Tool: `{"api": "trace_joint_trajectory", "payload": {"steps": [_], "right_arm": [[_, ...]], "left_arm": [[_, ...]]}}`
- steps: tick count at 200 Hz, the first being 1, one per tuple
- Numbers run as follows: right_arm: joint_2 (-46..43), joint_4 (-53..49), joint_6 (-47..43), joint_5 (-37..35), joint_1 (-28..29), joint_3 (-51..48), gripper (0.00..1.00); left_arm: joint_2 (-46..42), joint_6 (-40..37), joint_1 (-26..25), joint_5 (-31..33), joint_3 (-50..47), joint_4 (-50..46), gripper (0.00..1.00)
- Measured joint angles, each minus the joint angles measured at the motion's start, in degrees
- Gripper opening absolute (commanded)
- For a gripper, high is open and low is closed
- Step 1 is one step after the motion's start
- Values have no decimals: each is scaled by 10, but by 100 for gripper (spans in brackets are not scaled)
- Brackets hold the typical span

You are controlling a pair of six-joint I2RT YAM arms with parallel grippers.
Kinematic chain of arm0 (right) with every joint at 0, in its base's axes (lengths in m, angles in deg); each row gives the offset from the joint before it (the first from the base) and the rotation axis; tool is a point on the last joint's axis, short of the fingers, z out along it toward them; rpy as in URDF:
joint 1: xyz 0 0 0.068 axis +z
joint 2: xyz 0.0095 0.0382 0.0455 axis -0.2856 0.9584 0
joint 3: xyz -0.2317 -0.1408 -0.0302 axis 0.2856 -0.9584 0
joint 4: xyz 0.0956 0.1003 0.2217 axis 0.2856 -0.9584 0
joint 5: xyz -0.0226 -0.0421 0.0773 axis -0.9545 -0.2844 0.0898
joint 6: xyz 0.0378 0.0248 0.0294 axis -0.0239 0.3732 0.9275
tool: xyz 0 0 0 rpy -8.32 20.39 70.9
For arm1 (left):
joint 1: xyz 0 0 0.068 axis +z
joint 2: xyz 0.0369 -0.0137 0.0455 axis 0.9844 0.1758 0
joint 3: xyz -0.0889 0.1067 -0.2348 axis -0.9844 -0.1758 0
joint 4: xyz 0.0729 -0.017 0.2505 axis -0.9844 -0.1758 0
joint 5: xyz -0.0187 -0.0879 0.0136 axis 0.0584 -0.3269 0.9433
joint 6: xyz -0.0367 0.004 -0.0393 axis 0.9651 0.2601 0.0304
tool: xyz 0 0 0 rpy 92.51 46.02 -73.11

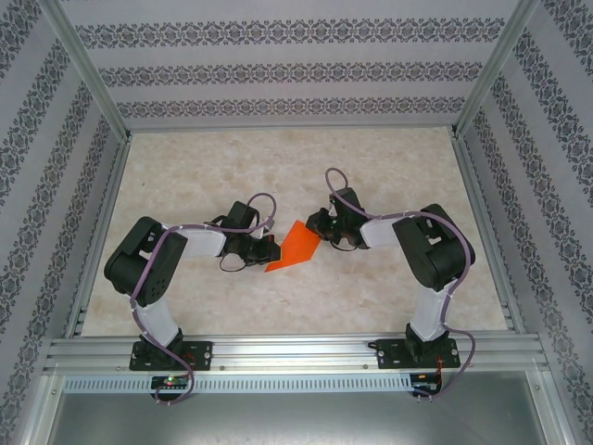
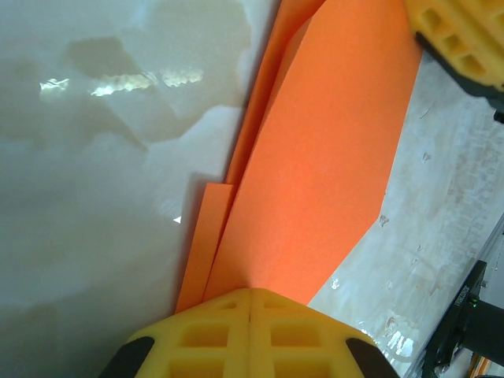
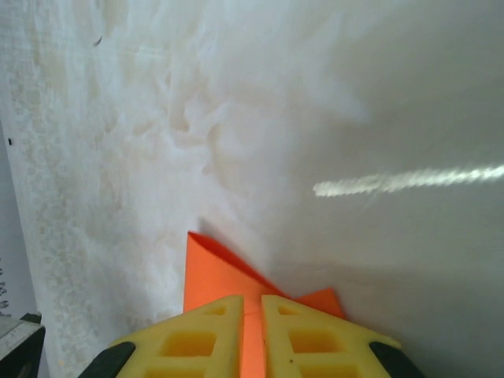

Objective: Fold a paper plane with a square sheet of paper (pick it up from the middle)
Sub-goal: Fourth fold the wing at the center of the table.

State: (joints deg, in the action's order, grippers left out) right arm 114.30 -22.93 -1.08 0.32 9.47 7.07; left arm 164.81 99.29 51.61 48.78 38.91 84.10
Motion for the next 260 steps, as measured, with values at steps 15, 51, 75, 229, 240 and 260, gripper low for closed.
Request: {"api": "trace_joint_trajectory", "payload": {"steps": [15,51,75,229,240,260], "right_arm": [[0,0,-4,7,-13,0,16],[0,-2,-15,18,-33,0,17],[-10,-30,-29,6,-37,7,19],[-9,37,37,-46,124,-26,12],[-9,52,44,-47,121,-32,12],[-9,66,49,-46,116,-39,13]], "left_arm": [[0,-1,0,0,0,0,0],[0,-4,0,0,0,0,0],[0,-4,0,0,0,0,0],[0,-11,0,-2,1,0,0],[0,-12,0,-2,1,-1,0],[0,-12,0,-2,1,-1,0]]}}
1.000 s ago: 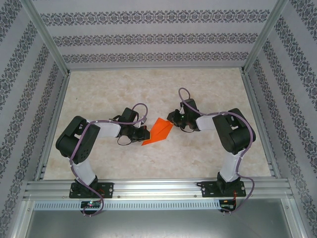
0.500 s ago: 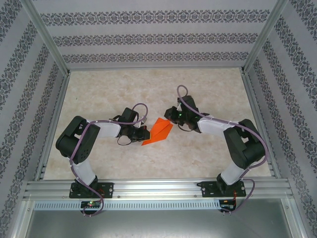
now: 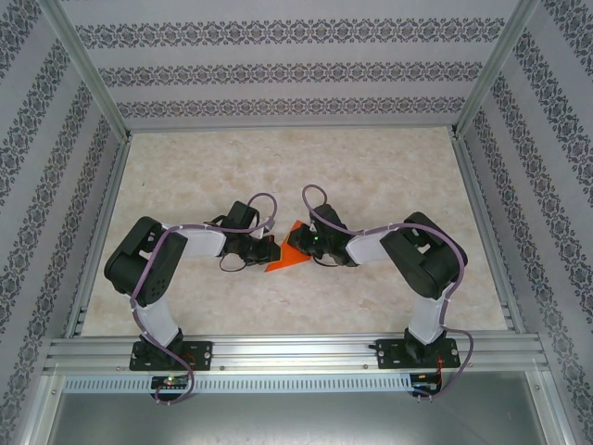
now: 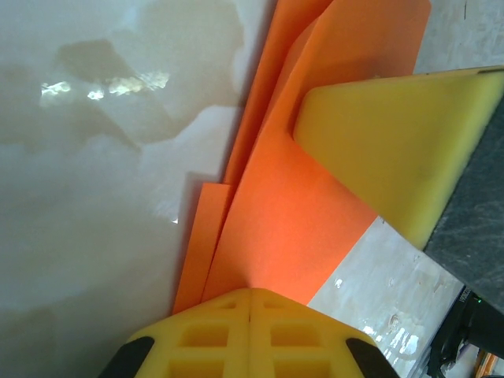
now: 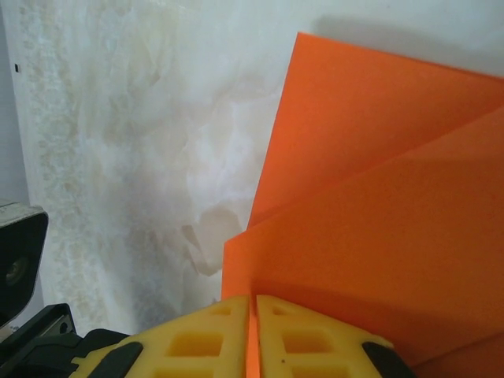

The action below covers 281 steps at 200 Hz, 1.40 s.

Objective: Fold a paper plane with a square sheet of paper (pick it up from the middle)
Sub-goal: Fourth fold the wing at the center of the table.

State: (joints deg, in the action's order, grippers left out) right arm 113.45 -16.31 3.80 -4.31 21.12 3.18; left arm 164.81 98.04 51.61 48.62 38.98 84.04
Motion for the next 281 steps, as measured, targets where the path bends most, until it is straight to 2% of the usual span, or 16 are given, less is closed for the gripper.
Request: {"api": "trace_joint_trajectory", "payload": {"steps": [42,83,131,186,211,234,281], "right_arm": [[-5,-11,-8,9,-31,-1,14],[-14,-75,-35,8,-82,17,14],[-19,-111,-59,8,-115,28,15],[-58,-172,-93,-31,-150,34,19],[-105,-188,-100,-36,-139,35,20],[-139,-190,-102,-39,-105,40,20],[-111,-160,-80,-36,-17,46,18]], "left_arm": [[0,0,0,0,0,0,0],[0,-2,0,0,0,0,0],[0,-2,0,0,0,0,0],[0,-5,0,0,0,0,0],[0,-6,0,0,0,0,0],[0,-7,0,0,0,0,0],[0,-7,0,0,0,0,0]]}}
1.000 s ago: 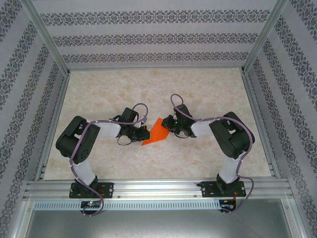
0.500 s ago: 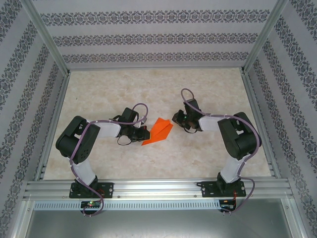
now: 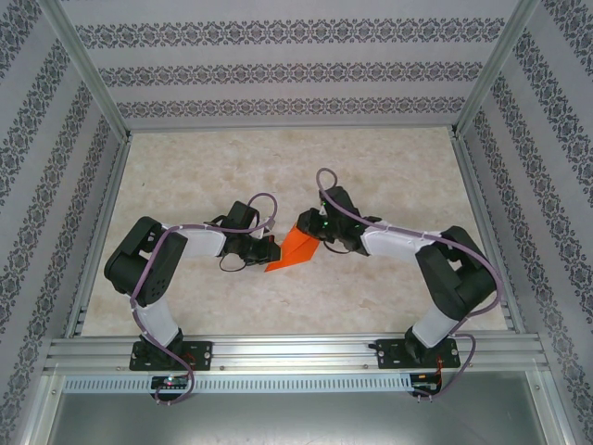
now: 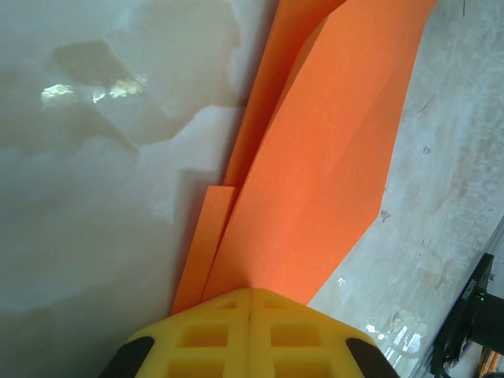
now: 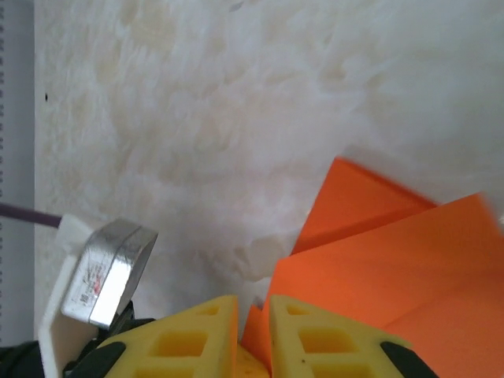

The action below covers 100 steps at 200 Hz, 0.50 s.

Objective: Fold a paper plane with a square sheet of paper (pick it up from the middle)
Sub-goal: Fourth fold the wing at the center of the table.

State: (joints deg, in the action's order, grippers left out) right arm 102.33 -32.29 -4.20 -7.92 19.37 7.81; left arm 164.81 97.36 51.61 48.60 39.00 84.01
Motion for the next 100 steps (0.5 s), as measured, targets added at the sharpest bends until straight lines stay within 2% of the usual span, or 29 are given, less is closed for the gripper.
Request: {"api": "trace_joint_trajectory", "payload": {"steps": [62,100], "right_arm": [[104,48,40,4,22,0,14],[113,72,52,0,22,-1,11]], "left_arm": [[0,-1,0,0,2,-5,0],[-8,-2,0,3,10,-35,2]]}}
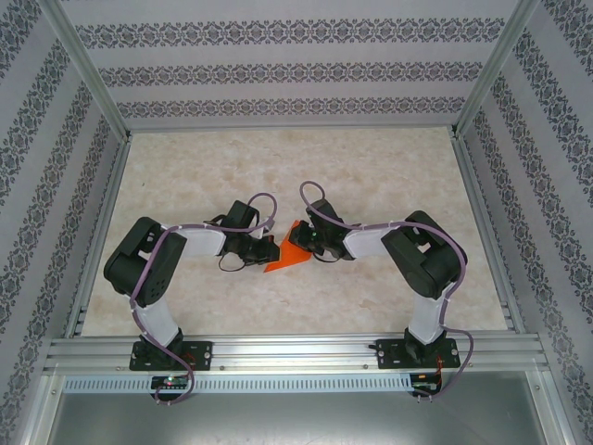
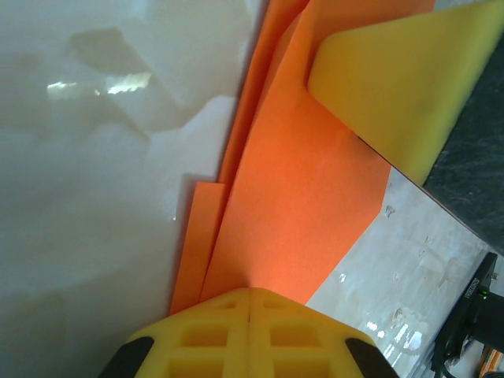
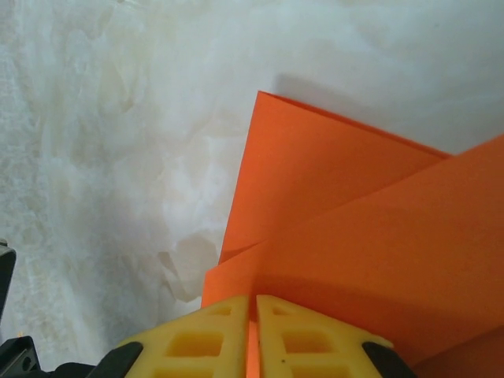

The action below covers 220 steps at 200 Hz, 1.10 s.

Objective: Fold a paper plane with a square sheet of paper (pick it up from the middle)
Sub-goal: Fourth fold the wing at the center of the table.

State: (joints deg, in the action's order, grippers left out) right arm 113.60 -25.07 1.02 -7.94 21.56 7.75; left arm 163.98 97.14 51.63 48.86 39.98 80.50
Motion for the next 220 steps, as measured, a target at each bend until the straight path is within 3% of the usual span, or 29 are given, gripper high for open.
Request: {"api": "trace_joint_trajectory", "payload": {"steps": [28,48,127,220], "right_arm": [[0,21,2,-1,0,-11,11],[0,30,2,-1,0,-16,11],[0,39,11,-1,0,-20,11],[0,53,13,-1,1,-26,12]], "left_arm": [[-24,-1,0,6,24,-89,11],[-36,-2,0,-7,68,-128,11],[27,53,0,-93,79,-92,14],[40,37,28,-115,24,-47,11]]}}
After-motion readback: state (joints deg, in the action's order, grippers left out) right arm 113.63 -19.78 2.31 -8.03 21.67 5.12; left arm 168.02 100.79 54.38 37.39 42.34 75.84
